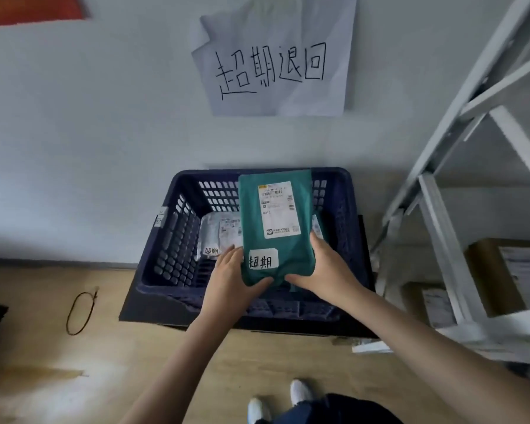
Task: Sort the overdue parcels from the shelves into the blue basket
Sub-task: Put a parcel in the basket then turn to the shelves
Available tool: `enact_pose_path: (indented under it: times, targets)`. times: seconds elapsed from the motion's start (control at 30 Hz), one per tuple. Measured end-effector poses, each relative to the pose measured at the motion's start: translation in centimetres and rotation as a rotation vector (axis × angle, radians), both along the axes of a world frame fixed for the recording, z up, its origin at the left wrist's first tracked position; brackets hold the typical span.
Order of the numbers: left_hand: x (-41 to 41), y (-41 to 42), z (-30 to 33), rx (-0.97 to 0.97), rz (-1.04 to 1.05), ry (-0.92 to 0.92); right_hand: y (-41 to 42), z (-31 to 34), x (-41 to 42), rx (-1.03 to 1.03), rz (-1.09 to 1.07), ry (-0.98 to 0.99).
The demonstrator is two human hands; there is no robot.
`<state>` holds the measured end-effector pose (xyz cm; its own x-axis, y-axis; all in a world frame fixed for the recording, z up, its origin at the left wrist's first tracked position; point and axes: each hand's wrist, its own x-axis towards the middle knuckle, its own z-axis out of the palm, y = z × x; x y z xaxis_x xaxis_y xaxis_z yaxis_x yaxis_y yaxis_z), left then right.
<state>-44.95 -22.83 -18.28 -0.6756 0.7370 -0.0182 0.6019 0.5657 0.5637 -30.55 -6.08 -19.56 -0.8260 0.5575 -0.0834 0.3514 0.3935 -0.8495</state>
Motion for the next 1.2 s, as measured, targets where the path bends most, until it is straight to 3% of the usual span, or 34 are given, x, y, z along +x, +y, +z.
enact_pose_path:
  times: [0.2,0.37,0.5,0.8,1.2]
  targets:
    - [-2.1,2.7,-3.7,-0.115,-0.184,-0.046,2.0,-3.8,-1.3,0.041,-0.076,-0.233]
    - [-5.4,4.7,-5.4,-0.223,-0.371,-0.221,3.5,-5.5,-2.6,0.015,-0.092,-0.39]
    - [-8.5,6.2,-7.1,-0.399,-0.563,-0.189,4.4,-6.6,-4.0,0.013,-0.065,-0.451]
    - [-9.9,6.9,-11.6,-0.48,-0.588,-0.437,5.1,-9.4,-5.1,-0.13,-0.026,-0.612]
    - [-10.2,7.4,-13.6,-0.643,-0.684,-0.247,5.2,-10.0,-5.9,-0.115,0.034,-0.723]
